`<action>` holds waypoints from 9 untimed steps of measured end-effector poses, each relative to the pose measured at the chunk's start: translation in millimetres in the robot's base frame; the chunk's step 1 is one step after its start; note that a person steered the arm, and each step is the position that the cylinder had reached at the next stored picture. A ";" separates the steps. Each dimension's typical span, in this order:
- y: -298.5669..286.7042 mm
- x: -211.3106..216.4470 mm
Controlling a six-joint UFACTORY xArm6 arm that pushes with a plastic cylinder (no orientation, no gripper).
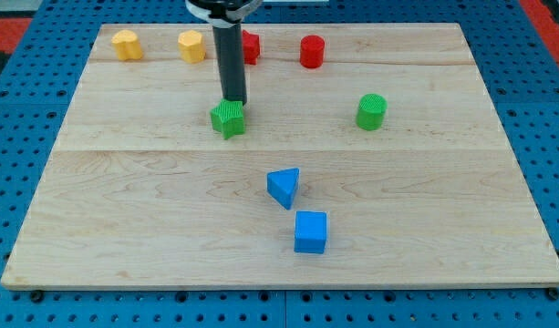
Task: Place the blue triangle to the right of the green star
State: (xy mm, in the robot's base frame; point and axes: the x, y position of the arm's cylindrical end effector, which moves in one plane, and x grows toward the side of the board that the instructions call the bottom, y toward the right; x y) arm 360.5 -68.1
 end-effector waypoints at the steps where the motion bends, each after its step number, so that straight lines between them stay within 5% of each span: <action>1: 29.6 -13.0; 2: 102.3 -1.2; 5: 147.2 122.0; 6: 130.0 159.7; 8: 3.8 131.0; 9: -54.8 158.2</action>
State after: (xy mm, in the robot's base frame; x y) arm 518.6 -122.9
